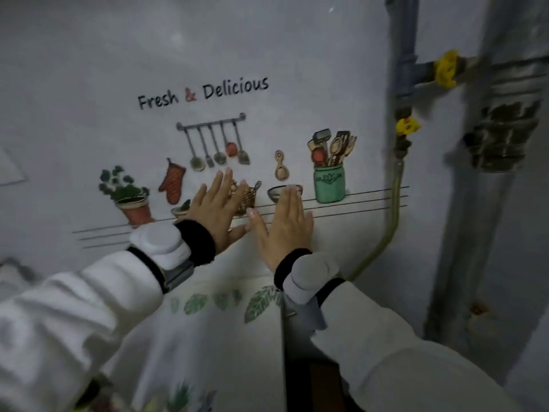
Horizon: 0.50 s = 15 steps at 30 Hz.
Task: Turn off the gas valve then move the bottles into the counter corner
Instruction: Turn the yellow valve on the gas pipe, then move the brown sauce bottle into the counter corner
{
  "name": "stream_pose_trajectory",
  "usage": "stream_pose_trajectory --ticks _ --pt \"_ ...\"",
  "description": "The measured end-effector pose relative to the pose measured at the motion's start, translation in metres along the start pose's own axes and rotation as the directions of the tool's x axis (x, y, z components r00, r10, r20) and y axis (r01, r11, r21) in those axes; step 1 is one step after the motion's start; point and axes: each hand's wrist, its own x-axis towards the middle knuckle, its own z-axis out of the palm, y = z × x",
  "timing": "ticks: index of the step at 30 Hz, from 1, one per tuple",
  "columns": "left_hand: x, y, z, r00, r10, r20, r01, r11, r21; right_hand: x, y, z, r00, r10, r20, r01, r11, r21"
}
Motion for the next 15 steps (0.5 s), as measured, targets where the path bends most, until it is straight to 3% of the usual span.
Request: stream_pose_trajectory --ticks 7,12,15 --pt "-0.112 -0.091 0.013 1.000 0.006 0.027 0.000 0.975 -0.222 -0.052 -0.086 0.098 0.979 -0.125 0.159 0.117 0.991 0.059" --pt "-0.167 -0.141 0.022 0.987 -0.155 0.043 0.161 0.940 -0.299 -0.077 -0.116 0.138 0.918 -0.164 0.361 0.143 0.986 0.084" --pt "-0.199 -0.166 0.026 0.955 -0.288 0.076 0.294 0.871 -0.394 -0.083 -0.127 0.157 0.858 -0.212 0.468 0.177 0.977 0.118"
